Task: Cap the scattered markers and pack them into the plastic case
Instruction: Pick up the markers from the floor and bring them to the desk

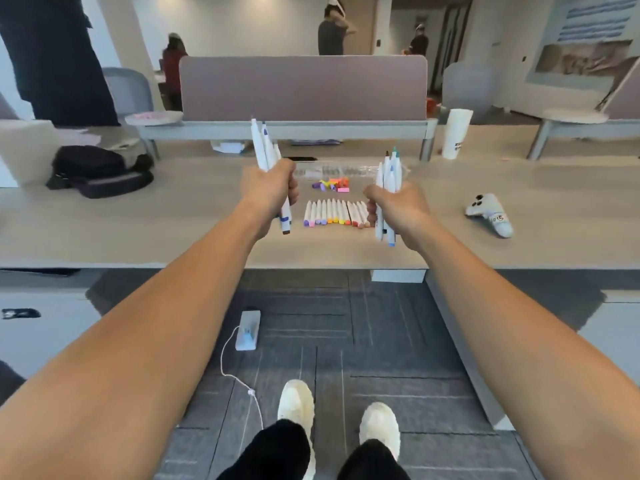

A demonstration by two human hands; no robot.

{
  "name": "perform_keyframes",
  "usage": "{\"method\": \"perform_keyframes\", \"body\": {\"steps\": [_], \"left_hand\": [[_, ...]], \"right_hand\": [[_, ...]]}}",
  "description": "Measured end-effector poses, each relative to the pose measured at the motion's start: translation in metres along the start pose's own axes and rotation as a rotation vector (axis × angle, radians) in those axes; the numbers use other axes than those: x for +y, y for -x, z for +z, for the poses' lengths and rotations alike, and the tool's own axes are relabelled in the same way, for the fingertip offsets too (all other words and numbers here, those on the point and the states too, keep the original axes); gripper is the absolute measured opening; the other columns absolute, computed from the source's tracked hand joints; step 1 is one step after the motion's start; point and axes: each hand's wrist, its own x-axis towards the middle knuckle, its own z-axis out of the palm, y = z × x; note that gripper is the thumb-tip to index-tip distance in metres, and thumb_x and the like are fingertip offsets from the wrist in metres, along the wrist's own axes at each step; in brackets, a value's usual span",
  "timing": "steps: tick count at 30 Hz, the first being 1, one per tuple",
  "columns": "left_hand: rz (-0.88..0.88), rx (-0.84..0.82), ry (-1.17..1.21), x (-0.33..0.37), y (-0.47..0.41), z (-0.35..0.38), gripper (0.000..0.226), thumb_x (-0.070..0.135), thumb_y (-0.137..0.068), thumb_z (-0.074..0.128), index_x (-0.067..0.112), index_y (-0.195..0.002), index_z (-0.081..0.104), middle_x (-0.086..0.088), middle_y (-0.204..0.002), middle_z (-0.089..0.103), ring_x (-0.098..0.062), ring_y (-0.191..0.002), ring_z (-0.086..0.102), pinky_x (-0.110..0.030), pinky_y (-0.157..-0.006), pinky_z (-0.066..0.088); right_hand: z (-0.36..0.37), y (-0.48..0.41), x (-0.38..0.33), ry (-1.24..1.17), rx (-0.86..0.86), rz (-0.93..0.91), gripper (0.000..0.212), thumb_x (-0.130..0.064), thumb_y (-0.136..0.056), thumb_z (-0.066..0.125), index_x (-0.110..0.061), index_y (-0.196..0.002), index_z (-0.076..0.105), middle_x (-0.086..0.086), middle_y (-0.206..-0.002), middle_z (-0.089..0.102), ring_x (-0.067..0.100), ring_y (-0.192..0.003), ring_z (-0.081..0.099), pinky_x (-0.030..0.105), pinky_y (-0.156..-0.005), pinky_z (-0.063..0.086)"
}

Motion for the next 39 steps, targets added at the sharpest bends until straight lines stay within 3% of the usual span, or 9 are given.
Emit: {"method": "perform_keyframes", "body": {"steps": [3,8,14,17,20,23,26,34,39], "left_hand": [[0.045,0.056,-0.134,-0.038,-0.027,0.01,0.017,0.017,-0.088,0.054,0.011,-0.072,0.052,-0.004,-0.059,0.05,-0.015,-0.051,0.046,-0.026,-0.049,0.039],[0.09,0.008,-0.218,-0.08,-0.057,0.028,0.02,0.024,-0.088,0.053,0.009,-0.074,0.052,-0.009,-0.062,0.048,-0.011,-0.041,0.045,-0.024,-0.044,0.036],[0.009,0.012,-0.213,-0.102,-0.084,0.041,0.027,0.029,-0.089,0.058,0.009,-0.072,0.054,-0.008,-0.062,0.051,-0.015,-0.047,0.047,-0.029,-0.051,0.04],[0.023,0.046,-0.19,-0.107,-0.091,0.045,0.031,0.031,-0.087,0.059,0.006,-0.071,0.055,-0.01,-0.063,0.05,-0.019,-0.054,0.048,-0.03,-0.052,0.04],[0.011,0.075,-0.193,-0.117,-0.093,0.043,0.038,0.029,-0.083,0.058,-0.005,-0.069,0.052,-0.01,-0.061,0.049,-0.019,-0.055,0.046,-0.032,-0.054,0.038],[-0.072,0.08,-0.304,-0.126,-0.093,0.043,0.034,0.021,-0.083,0.059,0.011,-0.054,0.044,0.01,-0.042,0.043,-0.011,-0.042,0.038,-0.029,-0.053,0.035],[-0.09,0.136,-0.386,-0.126,-0.092,0.046,0.037,0.017,-0.086,0.06,0.017,-0.053,0.043,0.014,-0.033,0.041,-0.006,-0.034,0.036,-0.023,-0.045,0.029],[-0.098,0.151,-0.316,-0.137,-0.102,0.037,0.034,0.024,-0.076,0.062,0.019,-0.049,0.043,0.006,-0.043,0.04,-0.019,-0.055,0.038,-0.032,-0.054,0.032],[-0.165,0.103,-0.507,-0.127,-0.123,0.035,0.031,0.027,-0.084,0.061,0.014,-0.061,0.043,-0.003,-0.057,0.045,-0.023,-0.048,0.044,-0.019,-0.035,0.033]], "right_hand": [[0.002,-0.026,0.023,0.155,0.11,-0.095,0.021,-0.022,-0.089,0.066,-0.01,-0.072,0.059,0.009,-0.064,0.063,0.014,-0.047,0.059,0.023,-0.046,0.046],[0.002,-0.059,0.064,0.225,0.206,-0.173,0.037,-0.038,-0.081,0.063,-0.002,-0.075,0.054,0.022,-0.073,0.063,0.031,-0.061,0.057,0.044,-0.058,0.05],[-0.012,-0.089,0.084,0.19,0.17,-0.084,0.038,-0.034,-0.081,0.066,0.001,-0.075,0.054,0.023,-0.071,0.063,0.023,-0.058,0.054,0.039,-0.056,0.048],[-0.018,-0.098,0.087,0.138,0.127,-0.032,0.03,-0.023,-0.088,0.069,0.004,-0.082,0.058,0.011,-0.065,0.062,0.021,-0.059,0.055,0.032,-0.056,0.046],[-0.02,-0.103,0.103,0.169,0.084,-0.002,0.027,-0.025,-0.085,0.068,-0.005,-0.072,0.056,0.006,-0.063,0.057,0.02,-0.056,0.049,0.032,-0.053,0.041],[-0.02,-0.104,0.107,0.253,0.043,-0.011,0.031,-0.021,-0.083,0.067,-0.02,-0.059,0.046,-0.006,-0.055,0.048,0.012,-0.052,0.041,0.026,-0.052,0.035],[-0.016,-0.106,0.107,0.287,0.041,-0.039,0.035,-0.016,-0.085,0.065,-0.024,-0.057,0.045,-0.01,-0.052,0.045,0.004,-0.046,0.038,0.02,-0.046,0.031],[-0.016,-0.123,0.118,0.183,0.147,0.055,0.032,-0.037,-0.08,0.066,-0.013,-0.064,0.053,0.002,-0.058,0.054,0.02,-0.053,0.05,0.035,-0.052,0.045],[-0.022,-0.14,0.107,0.31,0.048,0.183,0.022,-0.025,-0.082,0.065,-0.011,-0.07,0.054,0.001,-0.058,0.055,0.019,-0.054,0.053,0.025,-0.049,0.041]]}}
